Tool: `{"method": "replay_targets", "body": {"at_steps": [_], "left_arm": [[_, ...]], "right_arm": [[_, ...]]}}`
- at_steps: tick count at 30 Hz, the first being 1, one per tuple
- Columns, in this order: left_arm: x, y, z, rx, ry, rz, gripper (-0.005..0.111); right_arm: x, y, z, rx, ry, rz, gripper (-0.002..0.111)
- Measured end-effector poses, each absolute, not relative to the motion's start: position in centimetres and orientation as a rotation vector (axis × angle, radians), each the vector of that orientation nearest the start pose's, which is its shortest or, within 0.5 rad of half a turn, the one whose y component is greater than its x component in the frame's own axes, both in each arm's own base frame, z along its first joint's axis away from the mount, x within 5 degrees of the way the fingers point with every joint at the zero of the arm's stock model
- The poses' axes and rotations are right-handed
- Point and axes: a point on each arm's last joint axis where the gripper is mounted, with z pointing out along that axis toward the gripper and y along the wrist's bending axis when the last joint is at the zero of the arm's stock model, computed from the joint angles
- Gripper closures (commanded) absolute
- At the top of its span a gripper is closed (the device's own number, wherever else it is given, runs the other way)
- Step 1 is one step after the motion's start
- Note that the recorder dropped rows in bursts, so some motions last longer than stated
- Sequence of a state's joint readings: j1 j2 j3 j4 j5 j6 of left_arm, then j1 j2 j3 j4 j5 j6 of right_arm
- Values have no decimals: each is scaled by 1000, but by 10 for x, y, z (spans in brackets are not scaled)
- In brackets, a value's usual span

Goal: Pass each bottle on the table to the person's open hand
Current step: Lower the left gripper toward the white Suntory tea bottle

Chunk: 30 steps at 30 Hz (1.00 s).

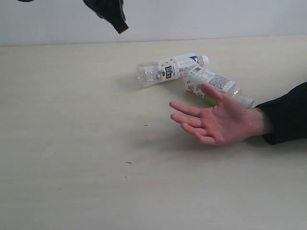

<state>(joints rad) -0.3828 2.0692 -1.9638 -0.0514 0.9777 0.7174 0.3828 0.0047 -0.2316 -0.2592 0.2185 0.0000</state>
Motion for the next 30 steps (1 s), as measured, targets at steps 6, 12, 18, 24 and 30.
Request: {"method": "replay_targets", "body": {"at_steps": [6,12,18,24,30], "left_arm": [[456,-211,252,1539,2102,20,107],[471,-223,228,1614,2045,-87,107],[484,-227,214,1610,2026,-102,96],[489,-228,214,1574,1996,-78,27],[493,-228,199,1545,2039,-84,11]], "right_arm": [[39,10,270,-416,1411,64,108],[39,10,270,-416,1411,64,108],[39,10,270,-416,1411,64,108],[39,10,270,-416,1411,64,108],[39,10,270,-416,1411,64,108]]}}
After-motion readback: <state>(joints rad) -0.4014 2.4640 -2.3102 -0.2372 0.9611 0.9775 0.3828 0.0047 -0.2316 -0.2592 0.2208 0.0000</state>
